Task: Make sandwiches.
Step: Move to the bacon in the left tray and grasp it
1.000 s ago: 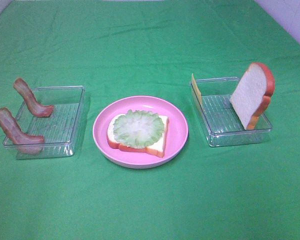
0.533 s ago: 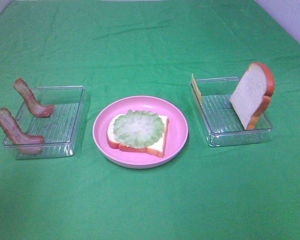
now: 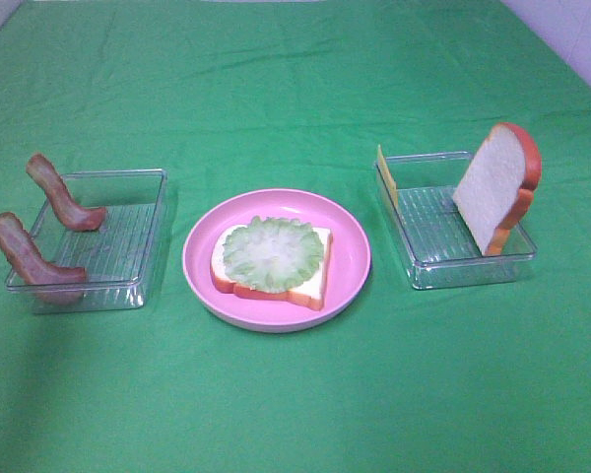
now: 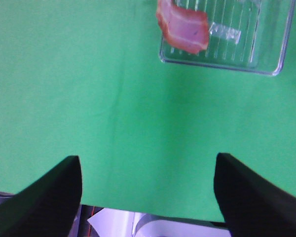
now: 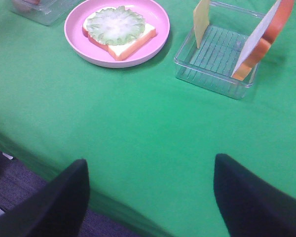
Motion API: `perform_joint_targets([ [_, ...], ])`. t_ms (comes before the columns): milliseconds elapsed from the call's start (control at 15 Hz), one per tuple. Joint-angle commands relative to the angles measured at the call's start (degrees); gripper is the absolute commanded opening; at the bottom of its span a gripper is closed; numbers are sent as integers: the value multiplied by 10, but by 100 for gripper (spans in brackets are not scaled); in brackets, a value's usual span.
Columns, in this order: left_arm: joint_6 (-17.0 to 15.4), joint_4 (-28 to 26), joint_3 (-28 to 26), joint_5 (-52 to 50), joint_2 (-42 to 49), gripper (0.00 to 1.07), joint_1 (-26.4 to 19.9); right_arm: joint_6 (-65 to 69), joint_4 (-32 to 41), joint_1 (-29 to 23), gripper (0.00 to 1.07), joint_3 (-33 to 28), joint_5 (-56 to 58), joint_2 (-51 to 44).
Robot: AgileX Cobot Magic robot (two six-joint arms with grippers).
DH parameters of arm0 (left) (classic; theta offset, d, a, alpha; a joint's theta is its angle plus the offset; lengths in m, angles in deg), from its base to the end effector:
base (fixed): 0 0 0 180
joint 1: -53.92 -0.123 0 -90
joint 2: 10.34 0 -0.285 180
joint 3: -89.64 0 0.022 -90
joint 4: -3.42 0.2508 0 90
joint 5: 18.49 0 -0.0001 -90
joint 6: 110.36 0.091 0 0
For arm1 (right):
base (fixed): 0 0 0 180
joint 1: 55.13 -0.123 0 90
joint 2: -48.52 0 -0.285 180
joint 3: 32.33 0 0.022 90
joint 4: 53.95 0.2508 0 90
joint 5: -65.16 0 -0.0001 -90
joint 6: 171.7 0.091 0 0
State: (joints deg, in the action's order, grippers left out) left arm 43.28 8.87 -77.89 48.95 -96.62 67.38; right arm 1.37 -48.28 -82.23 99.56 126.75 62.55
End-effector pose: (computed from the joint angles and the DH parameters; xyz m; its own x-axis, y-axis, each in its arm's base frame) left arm 0.2493 -0.0515 0.3030 -0.9475 -0.1941 -0.2540 -0.1952 0.9805 -0.0211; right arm 0.0056 0.0118 0.2785 -0.4533 -0.3144 -0.8341 -0.5531 0.8330 -0.0134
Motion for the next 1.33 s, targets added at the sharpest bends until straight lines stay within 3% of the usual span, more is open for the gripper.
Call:
perform_joint_targets([
  [67, 7, 5, -26, -16, -38, 71, -37, -3, -3, 2, 68, -2, -7, -5],
  [267, 10, 6, -32, -56, -89, 71, -62, -3, -3, 2, 68, -2, -7, -5],
  [800, 19, -31, -32, -199, -232, 70, -62, -3, -3, 2, 68, -2, -7, -5],
  [933, 25, -60, -32, -219, -265, 62, -62, -3, -3, 2, 68, -2, -7, -5],
  [1333, 34, -59, -32, -218, -285, 47, -62, -3, -3, 2, 68, -2, -7, -5],
])
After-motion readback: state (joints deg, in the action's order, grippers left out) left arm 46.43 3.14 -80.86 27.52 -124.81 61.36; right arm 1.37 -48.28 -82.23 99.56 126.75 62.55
